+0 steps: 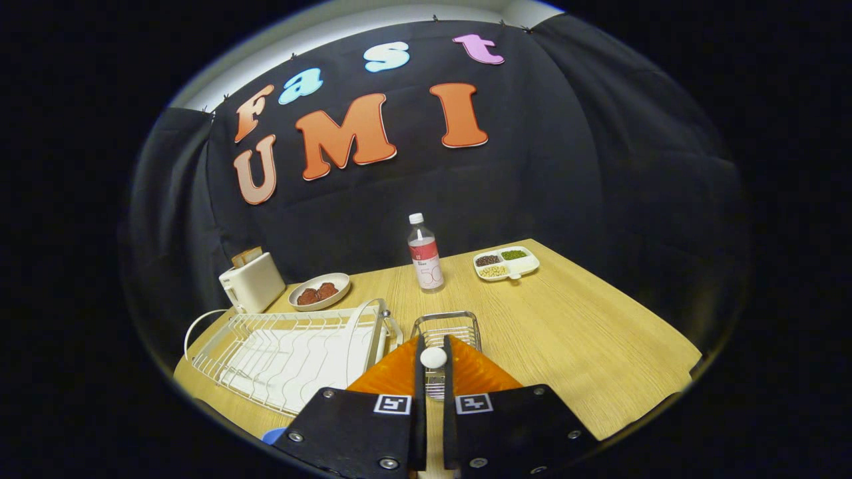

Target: Take the plate from the dish rack, then take the spoon from the basket and place it into the plate.

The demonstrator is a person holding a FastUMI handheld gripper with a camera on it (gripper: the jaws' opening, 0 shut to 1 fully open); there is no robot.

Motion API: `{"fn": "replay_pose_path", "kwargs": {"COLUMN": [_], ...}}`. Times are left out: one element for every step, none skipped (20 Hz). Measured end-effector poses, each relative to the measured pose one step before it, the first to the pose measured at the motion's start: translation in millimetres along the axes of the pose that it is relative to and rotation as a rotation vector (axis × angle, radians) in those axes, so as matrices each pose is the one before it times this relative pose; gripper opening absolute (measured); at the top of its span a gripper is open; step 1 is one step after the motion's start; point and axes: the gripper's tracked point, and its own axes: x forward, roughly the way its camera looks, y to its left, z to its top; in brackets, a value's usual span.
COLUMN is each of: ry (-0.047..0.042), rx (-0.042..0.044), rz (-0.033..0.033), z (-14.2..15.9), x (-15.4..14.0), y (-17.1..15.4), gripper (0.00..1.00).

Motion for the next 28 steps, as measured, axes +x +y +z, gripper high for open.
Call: {"fn": "replay_pose_path", "kwargs": {"ry": [-0.00825,-0.00876,-0.01615,-0.01267,-0.01120,-0.00915,-0.01168,-0.01137,-0.00813,-0.01060,-0.00469,-0.00289,0.00534,0.00231,0.00245,-0.00146,0.00216,0.00174,0.00415,0.01268,0.00913,0.00387,0.00356,0.00119,0.00306,0.00575,0.00557,0.00515], "rx": [-0.00483,-0.01242,-0.01018,-0.00738,-0.00193,-0.00214,-0.00477,-0.00402,-0.00727,-0.00239,-0.00271,0.00247,-0.00020,0.00139,-0.00371,-0.00338,-0.00519,-0.00584,-0.00168,-0.00666,-0.00726,-0.00935,-0.00850,-0.00342,-0.00173,0.00242,-0.00250,-0.00054], "rz": [-0.00406,-0.00002,-0.00046,0.00439,0.00770,0.01051,0.00882,0.00575,0.00949,0.01079,0.01722,0.01915,0.02336,0.02231,0.02353,0.02151,0.02075,0.02129,0.01826,0.02539,0.01477,0.00813,0.01148,0.01642,0.02455,0.02098,0.02390,0.01326], "z": [4.74,4.58,6.93,6.54,6.49,5.81,5.17,6.45,4.09,4.08,1.69,-0.28,-1.86,-1.75,-1.63,-0.85,-2.00,-3.35,-2.86,-6.14,-4.72,-3.23,-3.34,-3.04,-2.67,-4.28,-4.63,-4.83], "x": [-5.08,-6.12,-7.22,-7.88,-8.47,-7.26,-8.29,-7.67,-8.94,-8.17,-8.04,-7.96,-7.18,-6.22,-5.80,-4.91,-4.72,-3.68,-3.40,-2.48,-1.98,-2.72,-2.38,-2.54,-3.04,-1.57,-1.96,-0.11], "y": [-0.88,-0.71,-0.37,1.17,1.19,2.48,2.31,0.83,2.44,3.45,4.22,5.27,6.30,5.64,5.92,6.21,5.81,6.69,5.12,7.26,4.73,1.89,3.62,6.08,6.99,5.58,6.23,3.40], "gripper": [0.10,0.10,0.10,0.10,0.10,0.10,0.10,0.10,0.10,0.10,0.10,0.10,0.10,0.10,0.10,0.10,0.10,0.10,0.10,0.10,0.10,0.10,0.10,0.10,0.10,0.10,0.10,0.10]}}
